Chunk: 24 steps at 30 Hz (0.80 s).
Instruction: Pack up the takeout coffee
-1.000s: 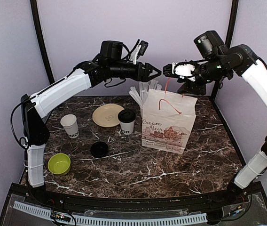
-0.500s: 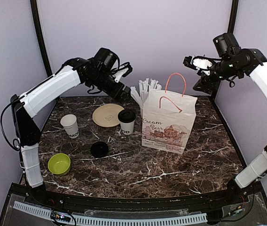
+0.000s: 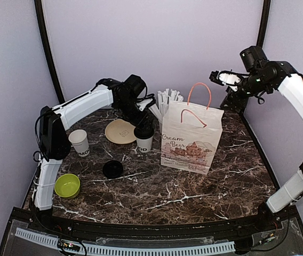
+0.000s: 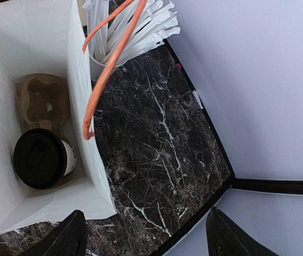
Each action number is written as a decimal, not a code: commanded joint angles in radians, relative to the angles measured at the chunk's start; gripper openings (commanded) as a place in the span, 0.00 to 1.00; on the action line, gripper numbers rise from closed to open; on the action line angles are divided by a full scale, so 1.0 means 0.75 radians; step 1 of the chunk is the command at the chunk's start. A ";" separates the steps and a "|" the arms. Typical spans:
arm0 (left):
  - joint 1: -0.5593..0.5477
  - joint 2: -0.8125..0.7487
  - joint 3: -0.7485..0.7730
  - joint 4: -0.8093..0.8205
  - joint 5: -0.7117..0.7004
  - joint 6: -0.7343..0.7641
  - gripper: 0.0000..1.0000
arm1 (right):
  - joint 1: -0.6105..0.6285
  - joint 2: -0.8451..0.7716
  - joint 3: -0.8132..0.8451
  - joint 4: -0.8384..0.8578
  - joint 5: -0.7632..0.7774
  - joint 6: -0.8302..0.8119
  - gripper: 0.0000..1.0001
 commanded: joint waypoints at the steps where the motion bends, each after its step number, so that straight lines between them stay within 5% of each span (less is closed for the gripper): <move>1: 0.014 0.014 0.067 -0.027 0.031 -0.024 0.87 | -0.009 -0.029 -0.028 0.047 -0.025 0.019 0.77; 18: 0.012 0.115 0.108 -0.015 0.036 -0.013 0.83 | -0.011 -0.025 -0.073 0.066 -0.046 0.019 0.77; 24: 0.013 0.117 0.108 -0.032 0.036 -0.006 0.72 | -0.011 -0.020 -0.078 0.067 -0.053 0.019 0.77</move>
